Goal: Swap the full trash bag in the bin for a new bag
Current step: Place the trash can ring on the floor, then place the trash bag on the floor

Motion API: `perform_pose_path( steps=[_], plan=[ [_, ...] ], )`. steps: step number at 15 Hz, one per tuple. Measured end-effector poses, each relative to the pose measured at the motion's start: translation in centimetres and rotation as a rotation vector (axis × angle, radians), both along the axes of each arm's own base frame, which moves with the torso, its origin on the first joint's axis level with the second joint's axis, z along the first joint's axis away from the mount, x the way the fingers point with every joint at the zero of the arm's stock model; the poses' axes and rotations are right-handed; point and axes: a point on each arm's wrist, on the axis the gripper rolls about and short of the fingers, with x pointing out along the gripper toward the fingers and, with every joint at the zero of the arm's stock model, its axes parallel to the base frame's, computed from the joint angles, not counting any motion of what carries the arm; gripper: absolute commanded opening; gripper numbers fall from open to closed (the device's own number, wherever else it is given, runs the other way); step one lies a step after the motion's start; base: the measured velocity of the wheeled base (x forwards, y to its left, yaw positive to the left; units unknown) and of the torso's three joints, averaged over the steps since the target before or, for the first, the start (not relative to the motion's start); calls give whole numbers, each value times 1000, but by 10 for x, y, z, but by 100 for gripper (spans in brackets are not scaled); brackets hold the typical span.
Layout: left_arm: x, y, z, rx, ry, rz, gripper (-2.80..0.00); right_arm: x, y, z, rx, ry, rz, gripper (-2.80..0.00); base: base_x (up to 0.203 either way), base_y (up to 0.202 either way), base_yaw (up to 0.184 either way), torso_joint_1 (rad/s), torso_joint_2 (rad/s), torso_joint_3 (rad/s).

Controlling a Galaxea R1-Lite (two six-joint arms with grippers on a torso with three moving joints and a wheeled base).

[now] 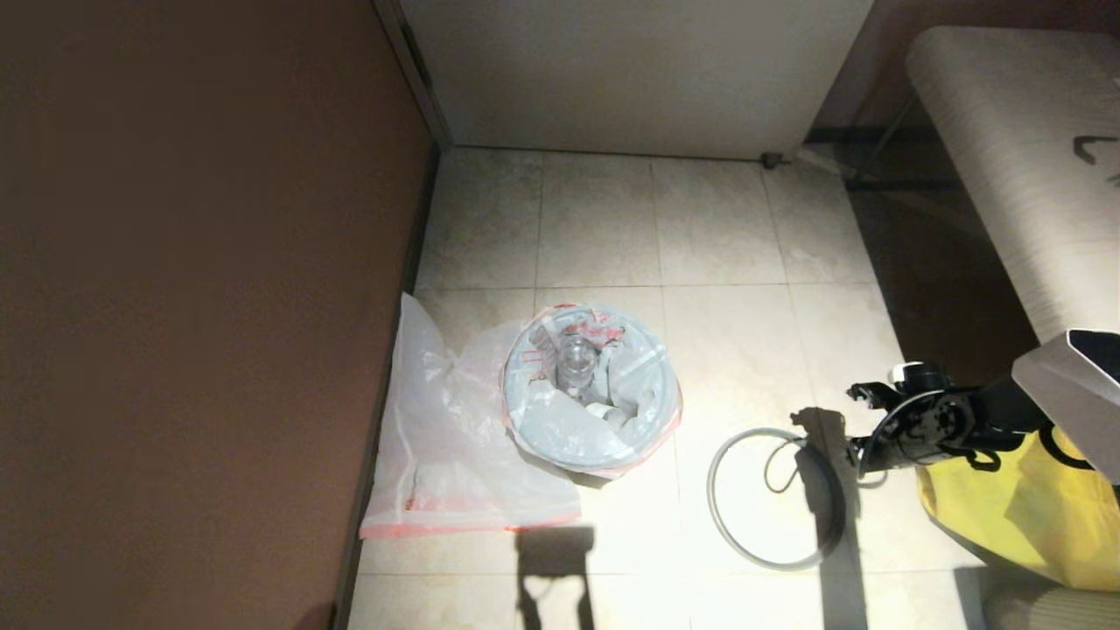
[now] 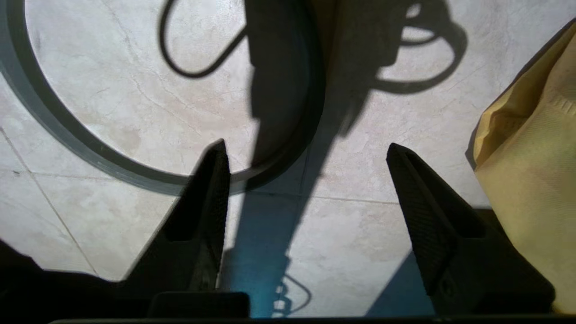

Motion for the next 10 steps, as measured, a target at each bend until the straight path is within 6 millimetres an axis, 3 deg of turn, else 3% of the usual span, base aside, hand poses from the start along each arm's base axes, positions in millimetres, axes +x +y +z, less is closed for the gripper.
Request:
perform_pose_path(
  steps=[4,10],
  plan=[
    [0,0,0,0,0,0,-280,-5,15,12,45,-11,71,-280,0,0,0,0,0,0],
    [0,0,0,0,0,0,-280,5,41,56,504,-142,134,-280,0,0,0,0,0,0]
  ],
)
